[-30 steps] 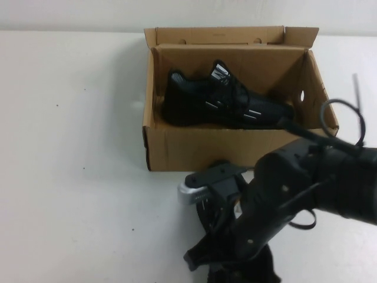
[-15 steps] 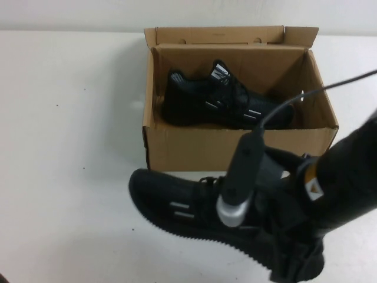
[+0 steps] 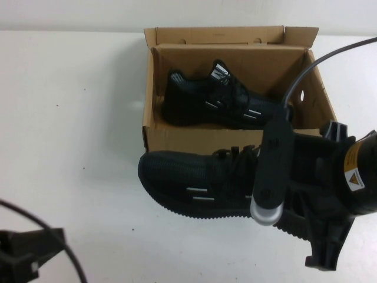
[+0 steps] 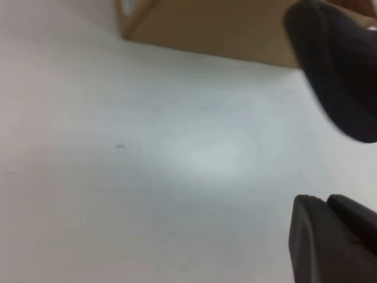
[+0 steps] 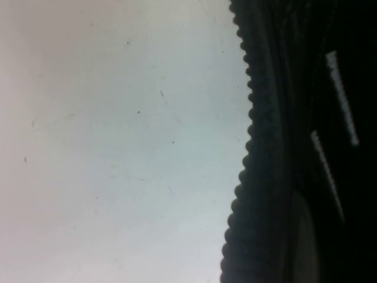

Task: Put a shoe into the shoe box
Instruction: Hand over the shoe

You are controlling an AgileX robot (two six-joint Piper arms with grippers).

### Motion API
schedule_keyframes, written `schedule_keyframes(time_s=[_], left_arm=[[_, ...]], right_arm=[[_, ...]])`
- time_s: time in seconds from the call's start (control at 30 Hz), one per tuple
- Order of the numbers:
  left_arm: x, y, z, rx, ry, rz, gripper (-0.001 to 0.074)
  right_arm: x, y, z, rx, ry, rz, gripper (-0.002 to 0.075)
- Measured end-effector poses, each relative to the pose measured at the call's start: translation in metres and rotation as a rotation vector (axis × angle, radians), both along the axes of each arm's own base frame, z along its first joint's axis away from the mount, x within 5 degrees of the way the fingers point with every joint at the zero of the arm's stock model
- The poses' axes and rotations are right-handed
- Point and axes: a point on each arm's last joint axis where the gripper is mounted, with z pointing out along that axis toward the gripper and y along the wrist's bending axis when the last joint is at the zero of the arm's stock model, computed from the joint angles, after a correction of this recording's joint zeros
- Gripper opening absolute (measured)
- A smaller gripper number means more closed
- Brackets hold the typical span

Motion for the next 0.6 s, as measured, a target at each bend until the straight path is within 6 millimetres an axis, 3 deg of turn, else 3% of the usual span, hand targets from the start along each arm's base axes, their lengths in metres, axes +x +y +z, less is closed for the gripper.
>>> schedule_keyframes(time_s=[0.23,0.47,0.6], left_arm=[[0.037,-0.019,-0.002,-0.227,0.085,-0.100,-0.0001],[0.077,-0.027,-0.017,-0.372,0.155,-0.068,0.0000],[0.090,-0.032,-0.025,-0.450,0.203,-0.106,0.0075]], right_arm=[[0.000,0.001,0.000,-0.010,-0.013,0.027,-0.0005],[-0.001,0.001,0.001,-0.010,-0.017,0.035,-0.0005],[-0.001,0.001,0.001,-0.010,-0.017,0.036,-0.0005]])
